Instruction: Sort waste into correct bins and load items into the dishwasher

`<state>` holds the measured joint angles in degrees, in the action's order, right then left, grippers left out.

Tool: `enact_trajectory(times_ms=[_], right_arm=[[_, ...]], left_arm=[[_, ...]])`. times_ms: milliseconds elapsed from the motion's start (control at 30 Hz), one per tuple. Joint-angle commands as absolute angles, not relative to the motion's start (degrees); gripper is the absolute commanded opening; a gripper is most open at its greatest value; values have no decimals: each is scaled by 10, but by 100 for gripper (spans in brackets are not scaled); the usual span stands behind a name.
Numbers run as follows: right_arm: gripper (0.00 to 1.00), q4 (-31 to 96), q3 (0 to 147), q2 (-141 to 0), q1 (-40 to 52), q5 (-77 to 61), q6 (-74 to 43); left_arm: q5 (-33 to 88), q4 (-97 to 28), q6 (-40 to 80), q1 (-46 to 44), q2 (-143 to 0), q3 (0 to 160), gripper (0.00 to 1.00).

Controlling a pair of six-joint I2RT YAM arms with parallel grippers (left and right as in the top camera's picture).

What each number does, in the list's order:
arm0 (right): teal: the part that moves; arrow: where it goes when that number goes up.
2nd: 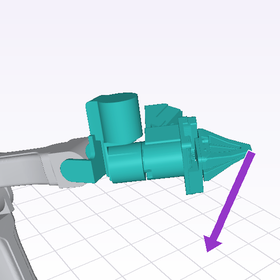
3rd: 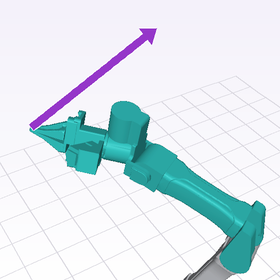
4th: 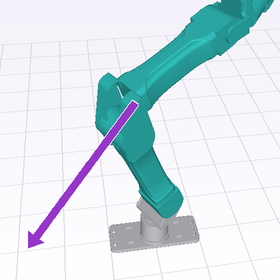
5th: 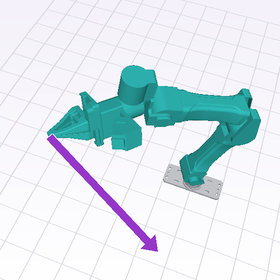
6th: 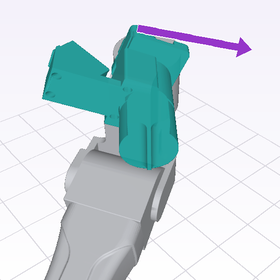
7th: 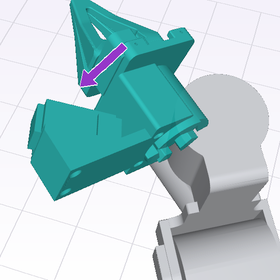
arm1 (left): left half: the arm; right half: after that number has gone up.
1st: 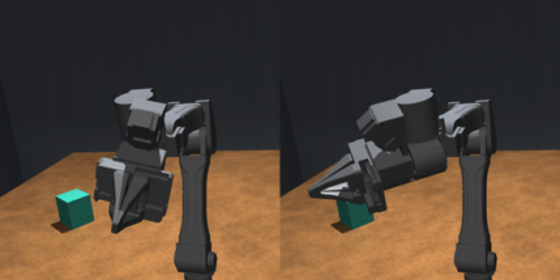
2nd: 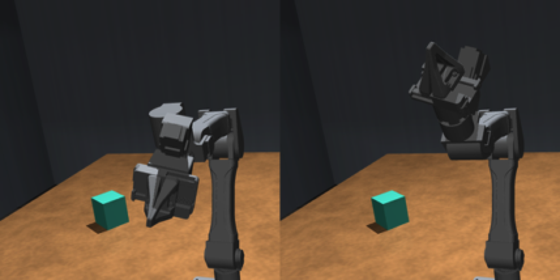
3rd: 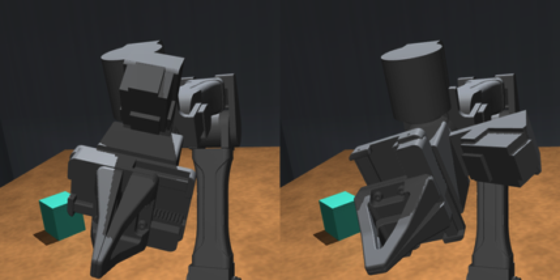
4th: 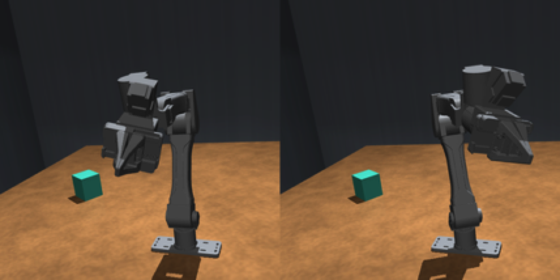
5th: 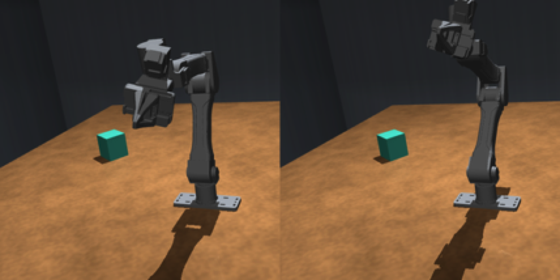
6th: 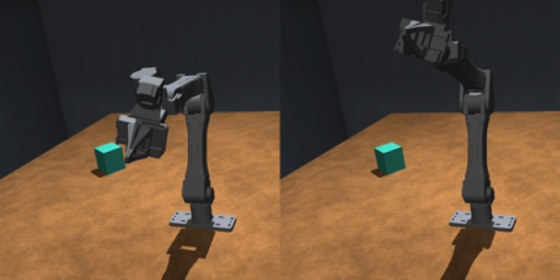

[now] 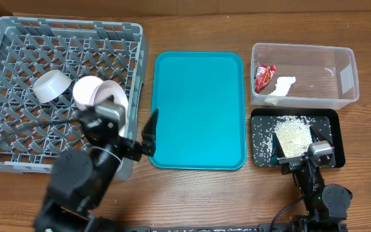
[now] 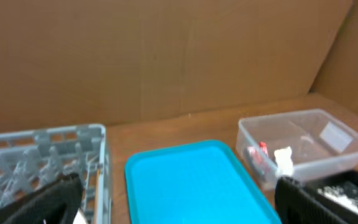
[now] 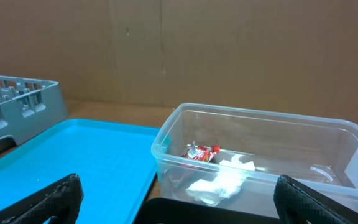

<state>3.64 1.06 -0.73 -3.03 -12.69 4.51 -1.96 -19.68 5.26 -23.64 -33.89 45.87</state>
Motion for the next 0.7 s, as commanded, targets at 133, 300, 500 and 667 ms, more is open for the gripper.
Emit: enact_trajectory(times_ms=[133, 300, 500, 667], right_arm=[[100, 33, 4, -2, -35, -128, 46], [100, 33, 4, -2, -35, -128, 45], [100, 33, 4, -2, -35, -128, 45], [100, 33, 4, -2, -35, -128, 45]], left_arm=[[26, -42, 17, -212, -191, 232, 100], [24, 3, 17, -202, -100, 123, 100], [23, 3, 17, -194, -2, 32, 100], [24, -17, 17, -187, -2, 3, 100]])
